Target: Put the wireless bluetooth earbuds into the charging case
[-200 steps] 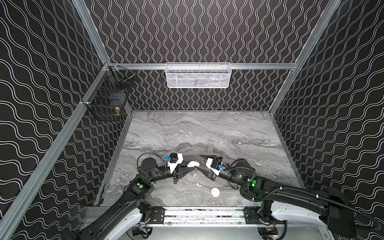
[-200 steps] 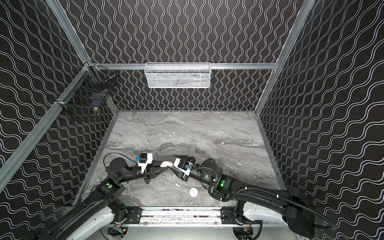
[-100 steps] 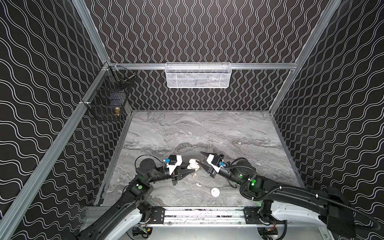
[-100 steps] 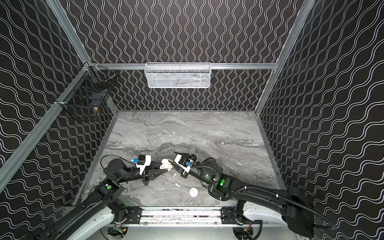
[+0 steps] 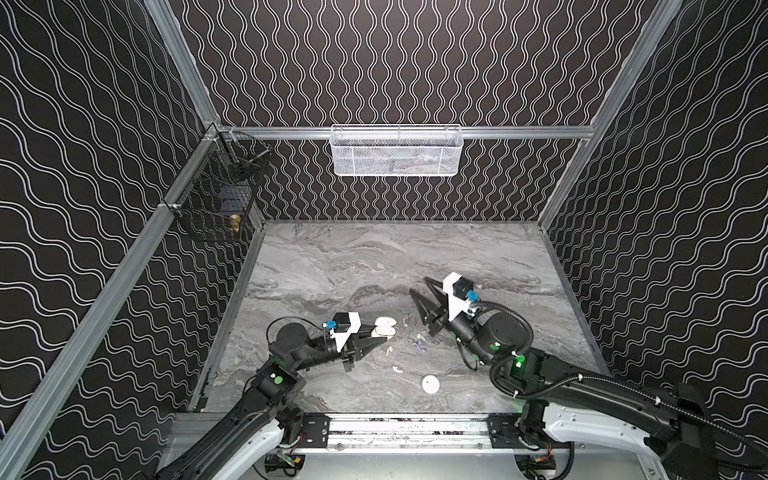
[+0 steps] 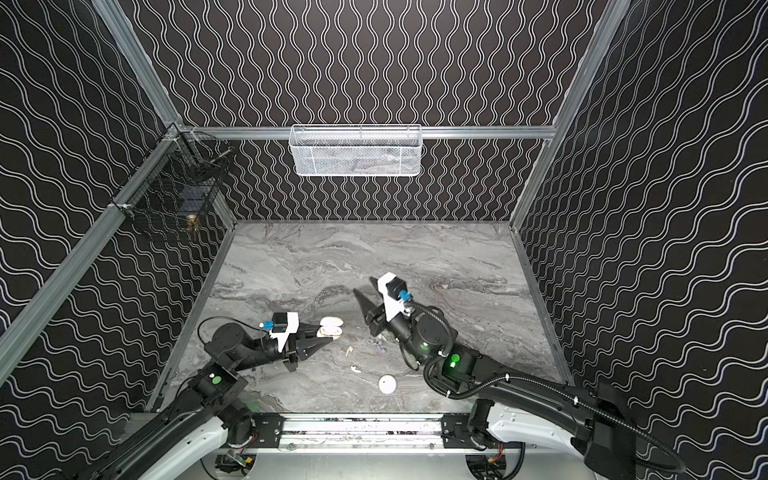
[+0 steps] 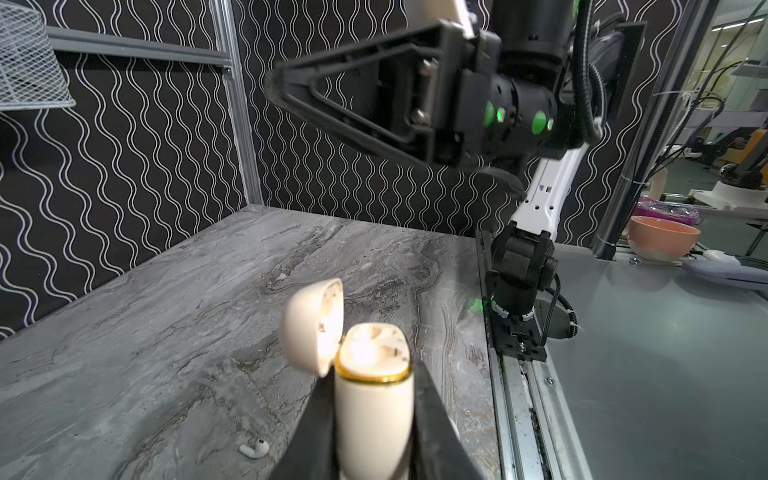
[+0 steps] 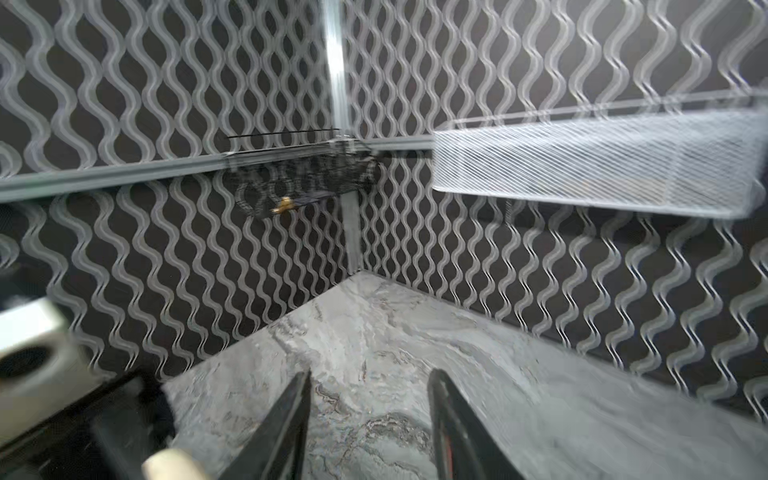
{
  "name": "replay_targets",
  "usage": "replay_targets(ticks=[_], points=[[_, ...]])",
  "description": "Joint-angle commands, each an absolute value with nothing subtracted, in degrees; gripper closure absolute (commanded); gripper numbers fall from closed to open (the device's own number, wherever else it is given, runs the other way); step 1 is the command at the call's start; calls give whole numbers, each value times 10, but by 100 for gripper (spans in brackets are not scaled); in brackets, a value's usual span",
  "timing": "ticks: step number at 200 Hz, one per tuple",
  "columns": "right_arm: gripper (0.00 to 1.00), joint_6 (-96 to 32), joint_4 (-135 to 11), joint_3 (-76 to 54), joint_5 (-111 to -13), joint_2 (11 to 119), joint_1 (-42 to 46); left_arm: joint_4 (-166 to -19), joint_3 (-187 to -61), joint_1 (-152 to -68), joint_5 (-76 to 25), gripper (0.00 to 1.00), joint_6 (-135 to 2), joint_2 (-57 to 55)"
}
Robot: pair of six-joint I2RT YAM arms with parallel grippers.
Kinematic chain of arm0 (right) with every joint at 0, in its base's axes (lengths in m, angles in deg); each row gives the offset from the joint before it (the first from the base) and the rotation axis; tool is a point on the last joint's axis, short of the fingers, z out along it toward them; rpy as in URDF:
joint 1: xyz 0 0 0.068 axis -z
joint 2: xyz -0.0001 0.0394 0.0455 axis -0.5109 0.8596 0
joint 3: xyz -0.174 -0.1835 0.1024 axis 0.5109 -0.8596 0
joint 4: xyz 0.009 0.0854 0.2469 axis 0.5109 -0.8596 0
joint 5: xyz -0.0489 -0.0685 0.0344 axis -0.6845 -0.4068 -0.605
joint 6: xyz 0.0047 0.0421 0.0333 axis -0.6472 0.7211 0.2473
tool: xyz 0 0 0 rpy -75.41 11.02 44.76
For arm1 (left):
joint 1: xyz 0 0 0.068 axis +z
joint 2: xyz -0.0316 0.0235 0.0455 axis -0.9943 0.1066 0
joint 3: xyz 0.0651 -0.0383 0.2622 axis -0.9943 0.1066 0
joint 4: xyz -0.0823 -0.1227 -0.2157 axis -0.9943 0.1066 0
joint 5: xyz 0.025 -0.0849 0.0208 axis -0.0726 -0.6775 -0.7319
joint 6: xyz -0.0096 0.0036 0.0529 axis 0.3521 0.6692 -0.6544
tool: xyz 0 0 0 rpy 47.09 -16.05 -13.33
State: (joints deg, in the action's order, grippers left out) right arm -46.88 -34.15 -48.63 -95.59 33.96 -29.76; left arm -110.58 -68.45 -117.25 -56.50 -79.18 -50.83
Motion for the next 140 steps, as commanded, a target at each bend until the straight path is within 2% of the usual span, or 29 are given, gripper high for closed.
replay_targets(ticks=[1,22,60,140], points=[[47,-274,-483,-462,-1074,346,-290,-1131,-661,-1172,-524,100,-789,-535],[47,-153,-594,-445,-1075,368,-277,-1147,-629,-1172,-503,100,-777,-570],[48,-67,-702,-444,-937,450,-215,-1144,-601,-1173,-494,100,-765,-630],[51,-105,-769,-412,-828,608,-179,-1191,-607,-1172,-529,100,-769,-551]])
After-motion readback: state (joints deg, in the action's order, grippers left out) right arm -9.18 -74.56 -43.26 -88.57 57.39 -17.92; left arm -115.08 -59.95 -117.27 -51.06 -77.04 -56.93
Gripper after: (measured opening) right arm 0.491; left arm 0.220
